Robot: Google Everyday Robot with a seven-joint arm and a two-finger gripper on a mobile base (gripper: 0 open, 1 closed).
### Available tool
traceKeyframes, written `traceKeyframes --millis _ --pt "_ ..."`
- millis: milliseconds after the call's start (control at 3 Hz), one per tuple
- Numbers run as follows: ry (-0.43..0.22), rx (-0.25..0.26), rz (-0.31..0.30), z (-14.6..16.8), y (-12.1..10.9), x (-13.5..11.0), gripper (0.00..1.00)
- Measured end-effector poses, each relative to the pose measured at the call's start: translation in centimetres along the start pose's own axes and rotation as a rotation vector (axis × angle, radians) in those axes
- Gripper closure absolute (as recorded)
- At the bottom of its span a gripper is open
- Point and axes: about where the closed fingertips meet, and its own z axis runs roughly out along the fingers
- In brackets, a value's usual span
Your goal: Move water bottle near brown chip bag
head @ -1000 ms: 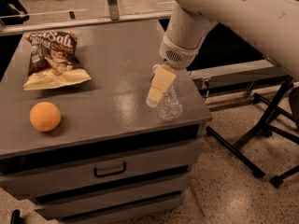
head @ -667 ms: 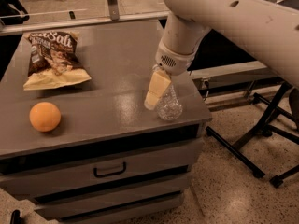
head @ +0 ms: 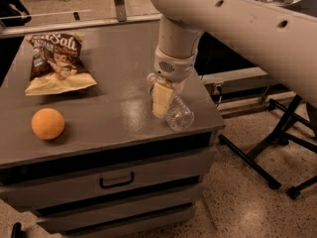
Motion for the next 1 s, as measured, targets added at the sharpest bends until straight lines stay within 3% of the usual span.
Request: traceKeyframes --millis 333,667,1000 --pt "-0.034 -0.008 -0.057 -0.6 -0.9 -1.6 0.87" --pt "-0.139 0.013 -0.126 -2.7 -3.4 -4.8 1.0" --pt "-0.208 0.012 -0.128 -3.7 -6.6 -8.9 1.0"
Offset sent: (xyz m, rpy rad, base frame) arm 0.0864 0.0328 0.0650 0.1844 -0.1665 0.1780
